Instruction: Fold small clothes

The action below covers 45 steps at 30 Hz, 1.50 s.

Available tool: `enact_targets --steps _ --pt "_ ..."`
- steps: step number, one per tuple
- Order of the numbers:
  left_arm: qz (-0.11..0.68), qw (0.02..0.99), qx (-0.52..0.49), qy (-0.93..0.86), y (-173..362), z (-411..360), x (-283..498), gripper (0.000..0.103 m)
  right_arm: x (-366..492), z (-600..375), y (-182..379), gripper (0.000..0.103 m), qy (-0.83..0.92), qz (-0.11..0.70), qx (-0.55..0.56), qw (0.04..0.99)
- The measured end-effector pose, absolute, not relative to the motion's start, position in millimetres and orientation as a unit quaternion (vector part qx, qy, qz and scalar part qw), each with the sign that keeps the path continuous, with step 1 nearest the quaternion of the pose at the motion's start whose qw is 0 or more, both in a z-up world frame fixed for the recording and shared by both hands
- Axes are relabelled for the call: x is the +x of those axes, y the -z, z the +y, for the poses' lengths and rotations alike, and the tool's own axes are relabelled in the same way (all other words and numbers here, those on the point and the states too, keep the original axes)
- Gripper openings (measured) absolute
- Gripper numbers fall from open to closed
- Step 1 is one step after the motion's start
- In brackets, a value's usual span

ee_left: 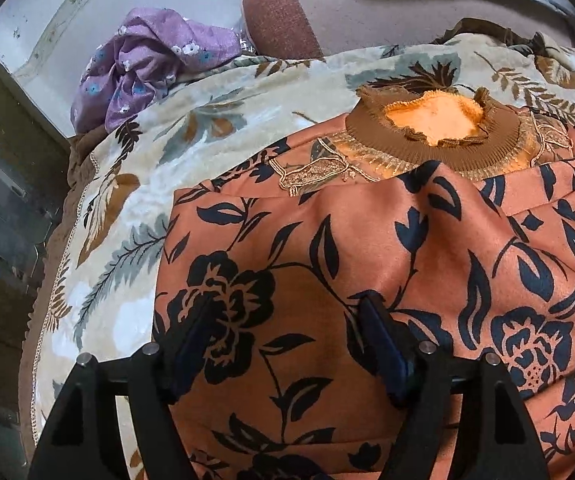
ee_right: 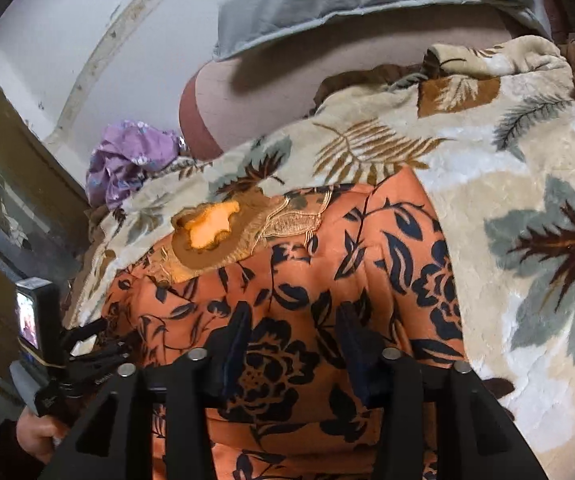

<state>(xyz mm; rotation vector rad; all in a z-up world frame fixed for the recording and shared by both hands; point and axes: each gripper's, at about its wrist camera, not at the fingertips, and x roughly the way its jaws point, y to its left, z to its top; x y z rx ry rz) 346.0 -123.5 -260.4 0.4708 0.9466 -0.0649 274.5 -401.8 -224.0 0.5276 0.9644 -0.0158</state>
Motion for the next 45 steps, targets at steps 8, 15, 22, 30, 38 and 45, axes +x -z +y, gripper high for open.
enact_targets --steps 8,15,22,30,38,45 --pt "0.46 0.857 0.224 0.057 232 -100 308 0.075 244 -394 202 0.057 -0.009 0.464 0.26 0.847" --pt "0.467 0.856 0.211 0.074 214 -38 225 0.075 183 -380 183 0.057 -0.016 0.458 0.276 0.845" --pt "0.467 0.86 0.185 0.09 220 -6 148 0.075 101 -350 176 0.057 -0.017 0.44 0.29 0.85" --pt "0.501 0.846 0.161 0.084 253 8 114 0.075 55 -332 200 0.057 0.003 0.487 0.285 0.826" --pt "0.495 0.851 0.146 0.09 251 44 81 0.076 18 -303 199 0.06 0.002 0.5 0.221 0.837" --pt "0.49 0.865 0.097 0.042 235 93 83 0.075 8 -294 198 0.065 0.002 0.504 0.215 0.836"
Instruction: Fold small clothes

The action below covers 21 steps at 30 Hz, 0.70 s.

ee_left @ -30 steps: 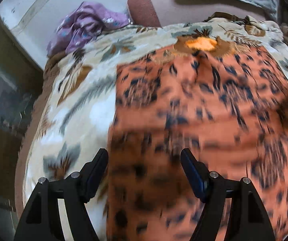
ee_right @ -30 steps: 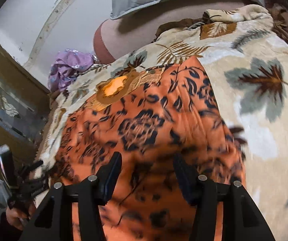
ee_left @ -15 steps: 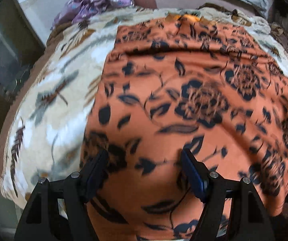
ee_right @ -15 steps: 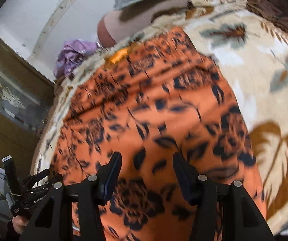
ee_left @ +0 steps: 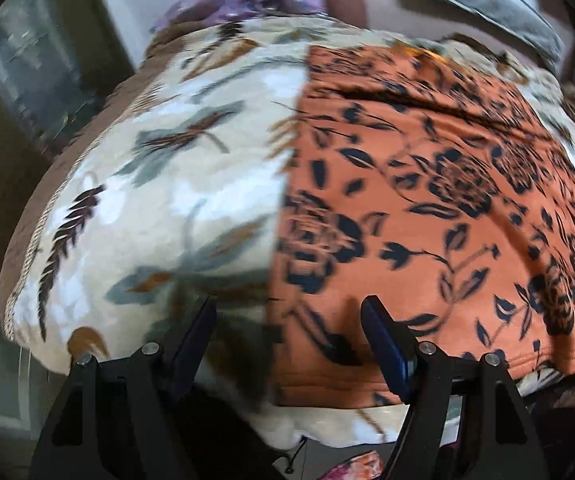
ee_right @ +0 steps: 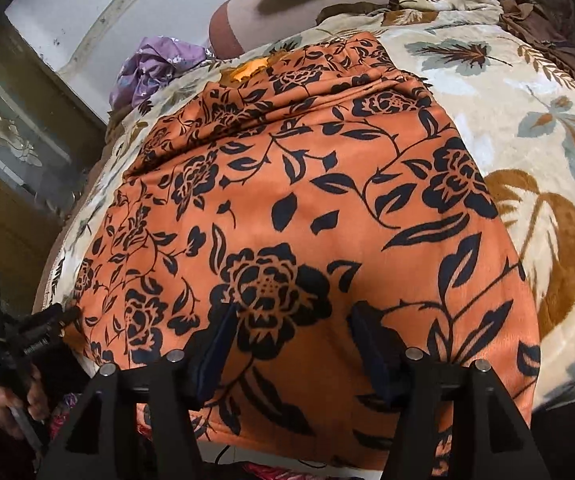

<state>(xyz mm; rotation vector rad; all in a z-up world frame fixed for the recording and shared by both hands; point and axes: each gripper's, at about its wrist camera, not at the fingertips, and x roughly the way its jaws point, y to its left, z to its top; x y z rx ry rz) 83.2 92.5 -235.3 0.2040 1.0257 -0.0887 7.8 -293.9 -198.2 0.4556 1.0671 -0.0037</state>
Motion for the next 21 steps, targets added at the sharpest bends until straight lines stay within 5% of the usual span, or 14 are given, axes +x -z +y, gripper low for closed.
enact_targets --steps 21 --pt "0.447 0.888 0.092 0.061 207 55 86 0.076 10 -308 187 0.066 -0.022 0.439 0.297 0.847"
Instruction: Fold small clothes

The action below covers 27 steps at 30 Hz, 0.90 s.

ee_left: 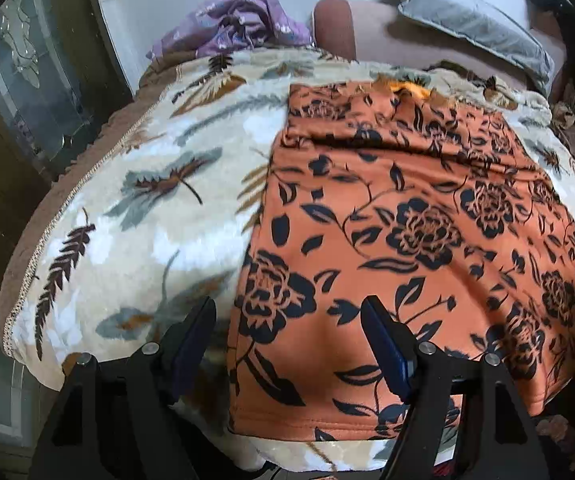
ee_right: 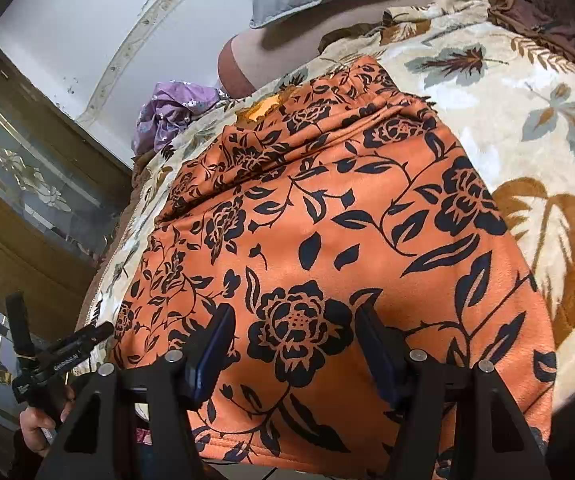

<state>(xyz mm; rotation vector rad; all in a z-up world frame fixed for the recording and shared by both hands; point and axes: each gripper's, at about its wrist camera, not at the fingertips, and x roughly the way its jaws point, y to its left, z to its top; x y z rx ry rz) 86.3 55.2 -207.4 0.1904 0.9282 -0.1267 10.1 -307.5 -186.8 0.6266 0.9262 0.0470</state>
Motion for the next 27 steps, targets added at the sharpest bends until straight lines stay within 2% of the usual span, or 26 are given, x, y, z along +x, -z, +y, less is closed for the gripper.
enact_targets --steps 13,27 --pt "0.405 0.907 0.106 0.048 179 53 84 0.075 14 -301 190 0.066 -0.037 0.441 0.29 0.848" --pt "0.416 0.902 0.107 0.047 184 55 79 0.075 11 -304 188 0.066 -0.037 0.435 0.293 0.851"
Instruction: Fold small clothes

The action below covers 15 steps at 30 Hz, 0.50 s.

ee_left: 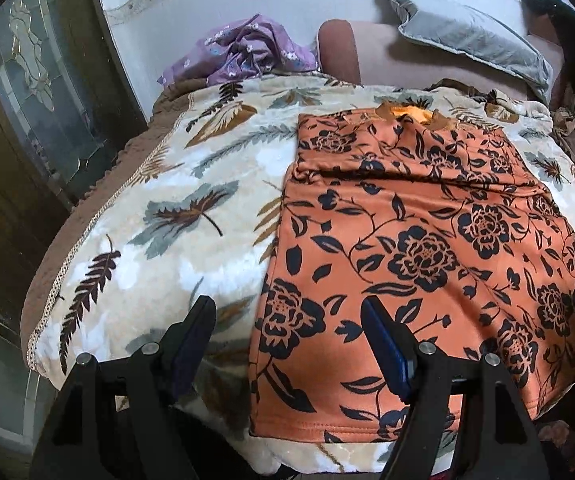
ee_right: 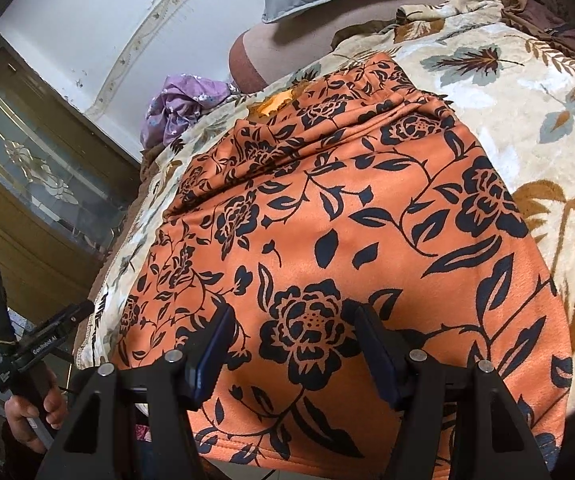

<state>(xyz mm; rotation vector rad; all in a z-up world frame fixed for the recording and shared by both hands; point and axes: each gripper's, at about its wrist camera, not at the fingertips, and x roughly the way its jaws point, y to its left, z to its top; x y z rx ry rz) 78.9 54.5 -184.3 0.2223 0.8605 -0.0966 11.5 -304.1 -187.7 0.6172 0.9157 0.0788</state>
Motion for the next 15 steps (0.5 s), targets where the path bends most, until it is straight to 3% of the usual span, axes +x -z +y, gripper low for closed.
enact_targets --steps 8,15 --pt "0.444 0.888 0.106 0.054 193 57 101 0.076 23 -320 178 0.066 -0.023 0.422 0.304 0.854" --pt "0.449 0.889 0.086 0.043 182 62 186 0.075 71 -361 165 0.066 0.016 0.394 0.291 0.872"
